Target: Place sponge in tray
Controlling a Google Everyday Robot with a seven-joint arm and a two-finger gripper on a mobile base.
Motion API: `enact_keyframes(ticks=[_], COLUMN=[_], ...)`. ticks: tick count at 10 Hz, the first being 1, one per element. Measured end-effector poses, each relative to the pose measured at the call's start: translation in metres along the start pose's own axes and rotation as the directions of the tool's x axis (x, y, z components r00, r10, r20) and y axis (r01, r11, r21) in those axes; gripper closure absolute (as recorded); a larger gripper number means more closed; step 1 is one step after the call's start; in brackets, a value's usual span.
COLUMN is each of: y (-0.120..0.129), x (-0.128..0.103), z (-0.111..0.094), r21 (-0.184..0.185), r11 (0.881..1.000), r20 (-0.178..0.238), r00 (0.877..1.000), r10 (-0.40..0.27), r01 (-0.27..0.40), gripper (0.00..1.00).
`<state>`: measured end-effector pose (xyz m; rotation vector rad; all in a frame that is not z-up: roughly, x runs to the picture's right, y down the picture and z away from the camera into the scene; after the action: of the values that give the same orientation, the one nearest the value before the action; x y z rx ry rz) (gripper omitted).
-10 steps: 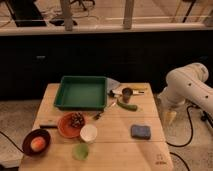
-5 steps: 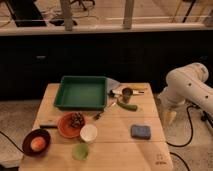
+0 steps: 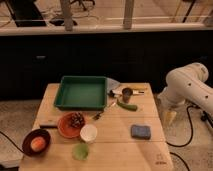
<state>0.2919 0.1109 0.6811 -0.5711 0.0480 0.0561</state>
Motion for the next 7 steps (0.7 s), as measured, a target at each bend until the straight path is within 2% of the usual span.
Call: enact_keyframes(ticks=[2,4,7], y=[0.015,0.02,0.025], x=[-0.014,-0.019,-0.025], z=[0.009,0.012,0.019], r21=[-0.007,-0.01,-0.017], r11=[0.998,0.996,0.995], r20=[-0.019,-0.034,-0.045], r00=[0.998,0.996,0.994], r10=[-0.056,-0.085,-0.1], r01=[0.056,0.085,0.099], gripper=[0.2,0.2,0.2])
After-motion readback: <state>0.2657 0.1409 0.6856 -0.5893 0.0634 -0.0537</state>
